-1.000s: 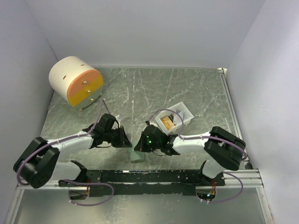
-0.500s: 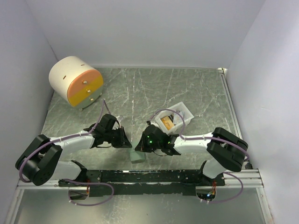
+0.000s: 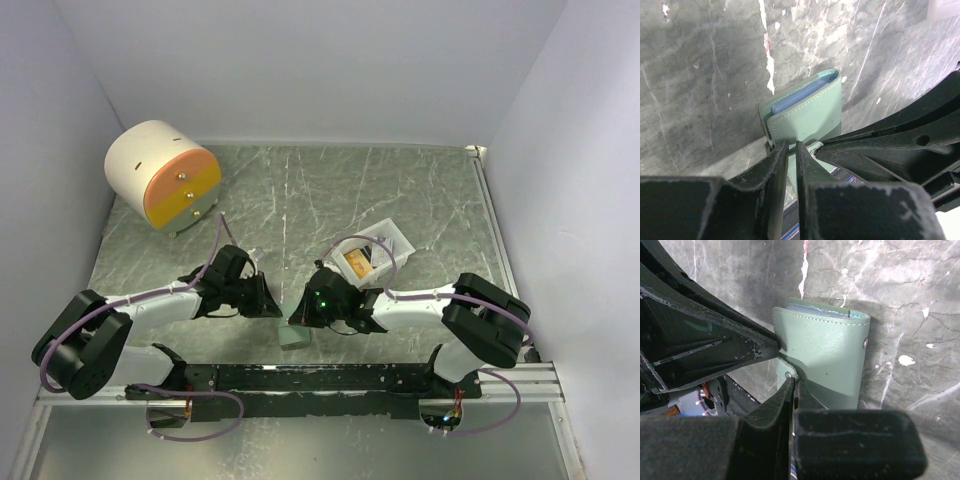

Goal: Put the credit cards into the card holder
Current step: Close the card holder at the center of the board.

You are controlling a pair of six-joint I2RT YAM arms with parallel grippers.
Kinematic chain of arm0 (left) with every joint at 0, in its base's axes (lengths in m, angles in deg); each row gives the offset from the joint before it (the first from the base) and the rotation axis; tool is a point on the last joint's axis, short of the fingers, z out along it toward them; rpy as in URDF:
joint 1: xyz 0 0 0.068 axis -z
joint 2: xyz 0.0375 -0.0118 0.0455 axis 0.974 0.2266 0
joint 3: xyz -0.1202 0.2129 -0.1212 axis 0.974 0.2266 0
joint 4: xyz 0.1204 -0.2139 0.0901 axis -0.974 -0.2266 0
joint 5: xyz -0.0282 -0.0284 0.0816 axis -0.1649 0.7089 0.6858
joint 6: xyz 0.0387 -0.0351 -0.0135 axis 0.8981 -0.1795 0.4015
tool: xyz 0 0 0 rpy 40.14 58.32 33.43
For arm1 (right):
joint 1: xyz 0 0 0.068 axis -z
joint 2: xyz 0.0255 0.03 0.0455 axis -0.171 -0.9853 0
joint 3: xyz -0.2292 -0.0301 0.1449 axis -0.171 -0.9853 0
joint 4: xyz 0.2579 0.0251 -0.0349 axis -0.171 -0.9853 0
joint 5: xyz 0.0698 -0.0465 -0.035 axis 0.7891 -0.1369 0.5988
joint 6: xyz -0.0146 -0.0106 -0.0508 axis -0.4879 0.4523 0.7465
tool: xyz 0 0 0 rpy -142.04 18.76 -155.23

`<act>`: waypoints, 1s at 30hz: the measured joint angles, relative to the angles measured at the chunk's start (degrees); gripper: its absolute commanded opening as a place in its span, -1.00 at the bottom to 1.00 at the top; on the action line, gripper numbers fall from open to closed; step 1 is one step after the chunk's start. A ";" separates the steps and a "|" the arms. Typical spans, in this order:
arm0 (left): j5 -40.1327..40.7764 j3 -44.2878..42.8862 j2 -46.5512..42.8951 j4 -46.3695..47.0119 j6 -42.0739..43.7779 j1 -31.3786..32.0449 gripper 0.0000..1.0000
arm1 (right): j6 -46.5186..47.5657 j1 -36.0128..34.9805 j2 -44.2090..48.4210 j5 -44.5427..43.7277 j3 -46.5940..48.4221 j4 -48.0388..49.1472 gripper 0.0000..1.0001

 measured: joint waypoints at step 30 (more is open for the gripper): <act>0.20 0.28 -7.04 -0.96 -0.04 3.34 -0.72 | -2.21 0.11 -2.01 0.39 1.99 -2.32 -1.00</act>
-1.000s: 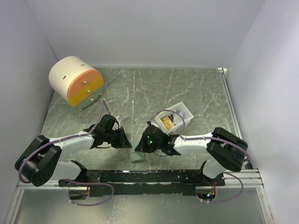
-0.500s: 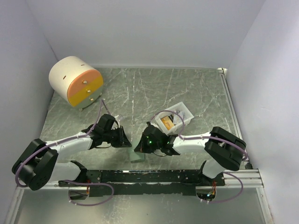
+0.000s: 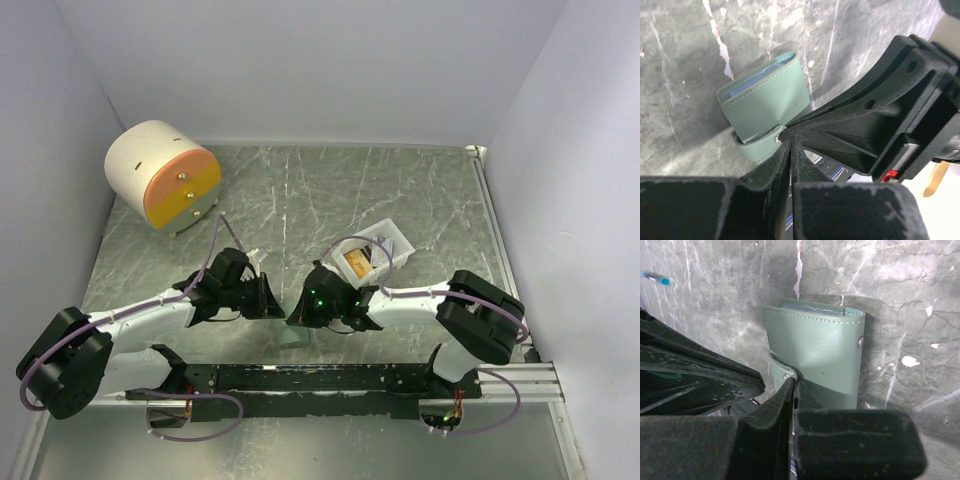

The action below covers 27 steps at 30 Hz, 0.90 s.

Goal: Put the credit cards into the card holder
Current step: Close the card holder at the center of the board.

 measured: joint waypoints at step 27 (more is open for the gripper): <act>0.74 -2.27 8.28 -1.90 -0.96 0.92 -0.64 | 2.56 0.37 -0.85 -0.55 5.38 -7.65 -0.33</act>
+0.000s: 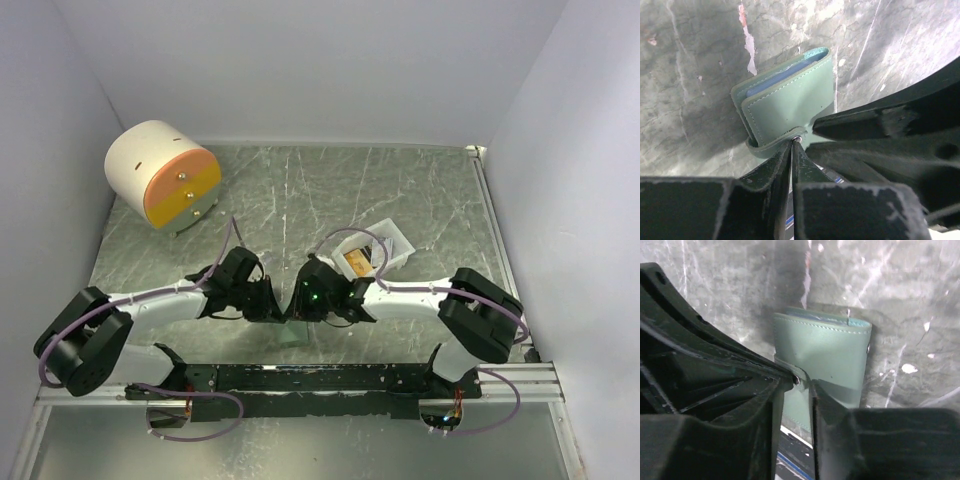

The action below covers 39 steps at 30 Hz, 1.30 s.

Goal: Put the credit cards into the card holder
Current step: Close the card holder at the center of the board, then reset both arms

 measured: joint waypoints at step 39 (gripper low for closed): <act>20.13 -26.01 -42.64 -27.45 12.41 0.52 0.98 | 21.11 -0.15 38.69 -30.82 11.58 -24.46 1.00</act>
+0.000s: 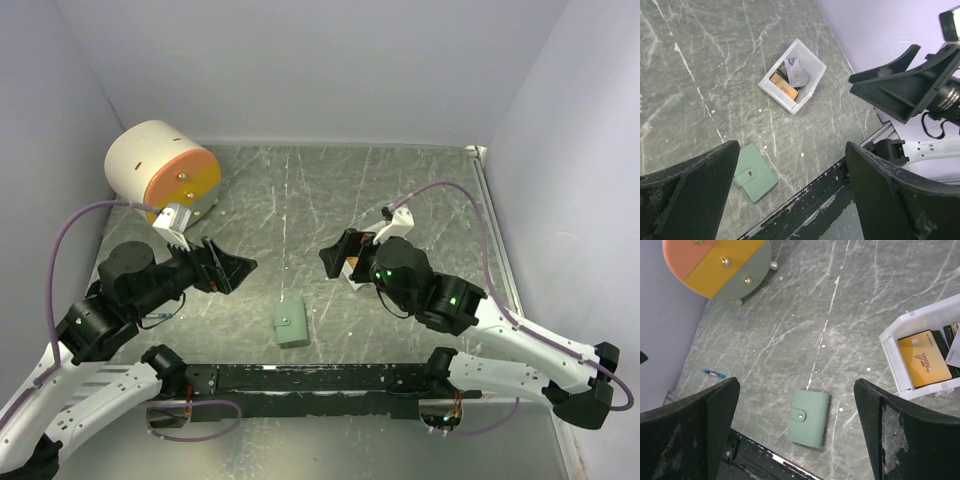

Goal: Put the credit cards into the card holder
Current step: Reset both arms

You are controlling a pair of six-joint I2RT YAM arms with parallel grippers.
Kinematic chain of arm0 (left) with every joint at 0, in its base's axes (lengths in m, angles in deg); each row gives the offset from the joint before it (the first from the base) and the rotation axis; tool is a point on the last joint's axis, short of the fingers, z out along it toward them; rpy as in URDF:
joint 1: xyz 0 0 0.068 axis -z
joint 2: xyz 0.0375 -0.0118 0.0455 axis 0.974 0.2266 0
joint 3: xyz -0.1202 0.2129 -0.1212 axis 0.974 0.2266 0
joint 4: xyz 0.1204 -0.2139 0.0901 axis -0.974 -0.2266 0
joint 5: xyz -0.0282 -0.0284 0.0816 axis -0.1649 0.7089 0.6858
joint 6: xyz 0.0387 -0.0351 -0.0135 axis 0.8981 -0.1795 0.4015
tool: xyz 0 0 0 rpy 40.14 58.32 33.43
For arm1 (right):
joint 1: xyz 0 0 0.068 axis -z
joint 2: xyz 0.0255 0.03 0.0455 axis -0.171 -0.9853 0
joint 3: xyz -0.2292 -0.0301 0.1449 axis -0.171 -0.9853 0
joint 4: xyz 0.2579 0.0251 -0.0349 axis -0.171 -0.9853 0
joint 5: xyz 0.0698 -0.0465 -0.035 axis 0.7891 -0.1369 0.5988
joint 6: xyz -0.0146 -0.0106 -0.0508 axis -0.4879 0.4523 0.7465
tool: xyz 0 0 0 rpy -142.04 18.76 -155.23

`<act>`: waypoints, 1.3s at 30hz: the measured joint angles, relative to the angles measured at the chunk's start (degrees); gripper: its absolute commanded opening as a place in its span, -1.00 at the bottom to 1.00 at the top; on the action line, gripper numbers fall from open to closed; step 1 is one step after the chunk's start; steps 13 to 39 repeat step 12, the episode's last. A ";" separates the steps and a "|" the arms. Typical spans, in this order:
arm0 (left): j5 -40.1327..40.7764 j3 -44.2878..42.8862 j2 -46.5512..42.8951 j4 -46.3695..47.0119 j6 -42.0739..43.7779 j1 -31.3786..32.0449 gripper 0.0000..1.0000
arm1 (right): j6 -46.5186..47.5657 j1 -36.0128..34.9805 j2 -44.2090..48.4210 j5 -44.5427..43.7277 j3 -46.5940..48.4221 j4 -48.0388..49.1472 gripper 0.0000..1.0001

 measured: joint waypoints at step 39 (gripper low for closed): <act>-0.02 4.55 -1.09 -0.48 -0.07 0.02 0.98 | -1.36 0.00 2.12 -0.90 -2.84 -0.31 1.00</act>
